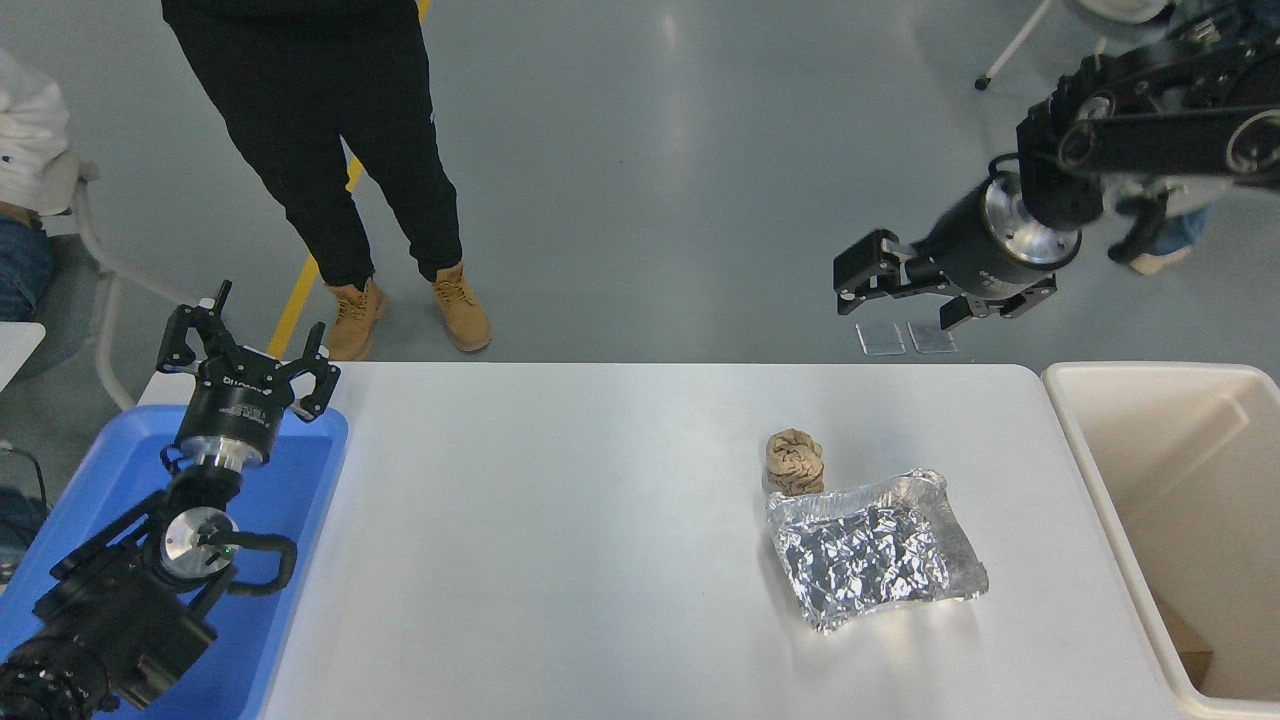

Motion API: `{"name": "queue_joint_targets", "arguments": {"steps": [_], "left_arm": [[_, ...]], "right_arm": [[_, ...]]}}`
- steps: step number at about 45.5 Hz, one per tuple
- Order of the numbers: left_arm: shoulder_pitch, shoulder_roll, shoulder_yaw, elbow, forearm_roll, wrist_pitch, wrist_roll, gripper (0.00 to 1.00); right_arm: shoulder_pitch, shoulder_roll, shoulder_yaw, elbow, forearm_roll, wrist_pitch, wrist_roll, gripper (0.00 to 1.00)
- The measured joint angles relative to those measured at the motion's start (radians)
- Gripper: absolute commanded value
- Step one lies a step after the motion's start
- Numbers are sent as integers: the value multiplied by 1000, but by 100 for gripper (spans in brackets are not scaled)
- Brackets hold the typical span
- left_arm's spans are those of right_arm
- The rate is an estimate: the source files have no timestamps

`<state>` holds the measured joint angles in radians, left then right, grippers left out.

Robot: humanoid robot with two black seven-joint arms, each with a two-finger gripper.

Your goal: Pick up paper cup place in dustbin

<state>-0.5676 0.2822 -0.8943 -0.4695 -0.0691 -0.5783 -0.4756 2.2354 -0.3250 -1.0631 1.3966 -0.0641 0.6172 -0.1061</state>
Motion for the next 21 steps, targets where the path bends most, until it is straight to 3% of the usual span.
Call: {"name": "queue_joint_targets", "arguments": {"steps": [21], "left_arm": [[0,0,0,0,0,0,0,99]], "right_arm": [[116,-17,-30,102,-11,81,-6,100]]}}
